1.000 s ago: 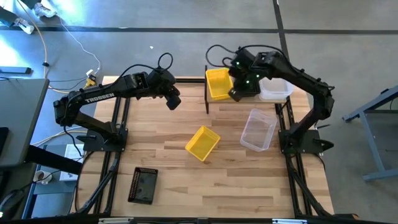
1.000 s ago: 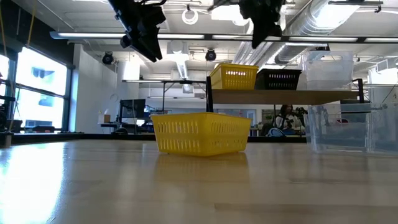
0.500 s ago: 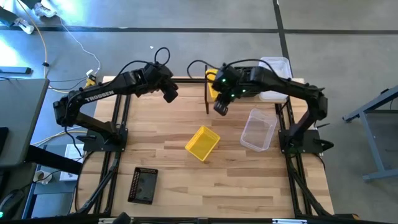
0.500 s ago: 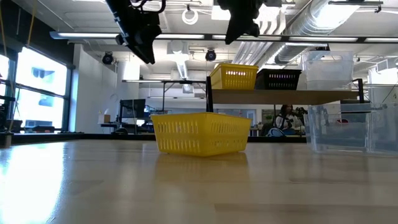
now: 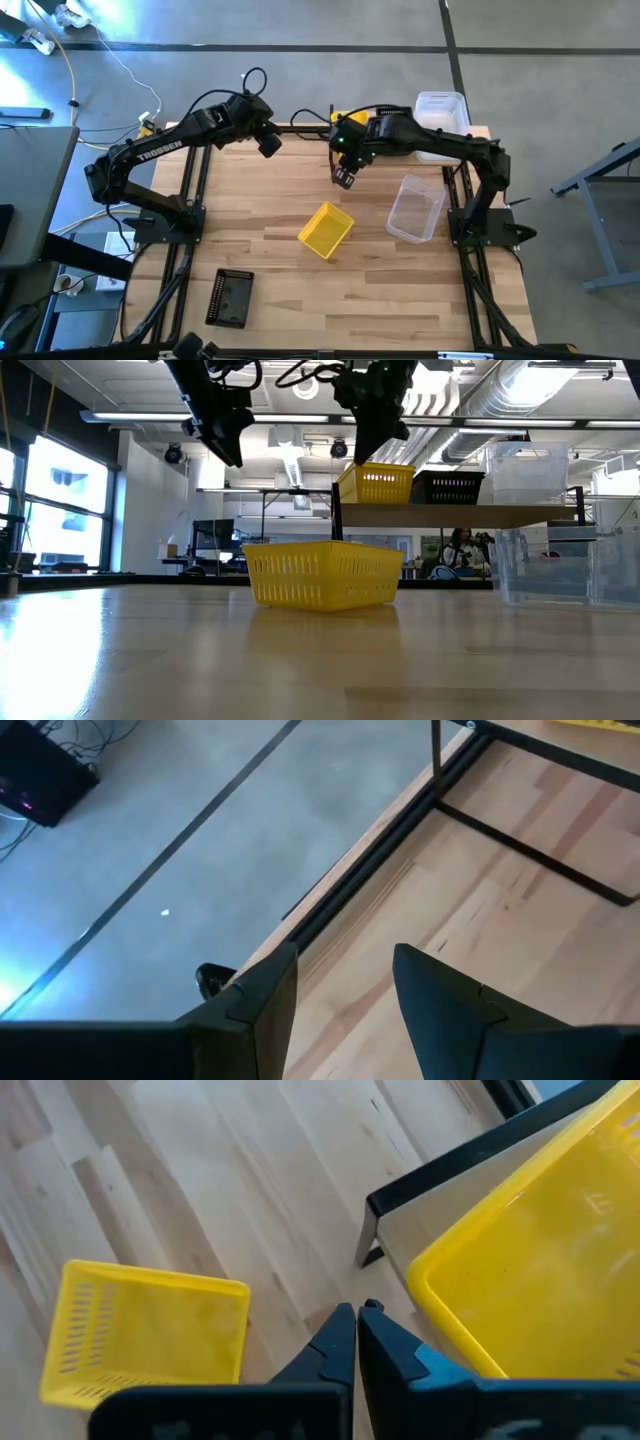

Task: Stack baskets on shelf by color
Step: Adjust the yellow bins on the shelf, then stack the black bin on top of the other stacked black bins on the shelf

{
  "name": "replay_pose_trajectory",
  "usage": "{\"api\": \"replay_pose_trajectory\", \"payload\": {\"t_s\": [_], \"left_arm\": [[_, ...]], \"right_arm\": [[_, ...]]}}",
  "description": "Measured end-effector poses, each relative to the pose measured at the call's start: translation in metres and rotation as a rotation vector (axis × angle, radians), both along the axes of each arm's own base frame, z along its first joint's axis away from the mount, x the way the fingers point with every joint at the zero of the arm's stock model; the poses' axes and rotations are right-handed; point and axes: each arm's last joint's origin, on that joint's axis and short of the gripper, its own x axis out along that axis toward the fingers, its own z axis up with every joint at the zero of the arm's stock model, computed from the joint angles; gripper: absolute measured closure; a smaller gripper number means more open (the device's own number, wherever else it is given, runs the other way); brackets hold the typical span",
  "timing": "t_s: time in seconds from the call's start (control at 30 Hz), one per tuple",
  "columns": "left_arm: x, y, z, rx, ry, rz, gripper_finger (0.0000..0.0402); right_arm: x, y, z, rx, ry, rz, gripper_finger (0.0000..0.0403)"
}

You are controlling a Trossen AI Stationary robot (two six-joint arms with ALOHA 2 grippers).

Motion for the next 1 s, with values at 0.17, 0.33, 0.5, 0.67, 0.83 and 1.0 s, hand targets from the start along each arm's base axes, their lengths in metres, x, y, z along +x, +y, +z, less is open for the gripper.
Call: {"api": "replay_pose_trajectory", "payload": {"t_s": [0.17, 0.33, 0.5, 0.67, 0.83, 1.0], "left_arm": [[0.0, 0.0, 0.0, -0.018, -0.015, -0.019, 0.0245], [0.001, 0.0, 0.0, -0.024, -0.019, -0.026, 0.0245], [0.001, 0.0, 0.0, -0.021, -0.008, -0.04, 0.0245], [0.001, 0.0, 0.0, -0.02, -0.009, -0.04, 0.0245], [0.002, 0.0, 0.001, -0.008, -0.023, -0.039, 0.0245], [0.002, 0.001, 0.001, -0.006, -0.027, -0.04, 0.0245]], "right_arm": [[0.004, -0.006, -0.004, -0.01, -0.013, -0.053, 0.0399], [0.004, -0.013, -0.005, -0.012, -0.018, -0.088, 0.0399], [0.006, -0.019, -0.004, -0.014, -0.06, -0.119, 0.0399], [0.007, -0.02, -0.003, -0.024, -0.072, -0.148, 0.0399], [0.009, -0.02, -0.002, -0.024, -0.098, -0.147, 0.0399], [0.011, -0.02, 0.002, -0.007, -0.137, -0.132, 0.0399]]}}
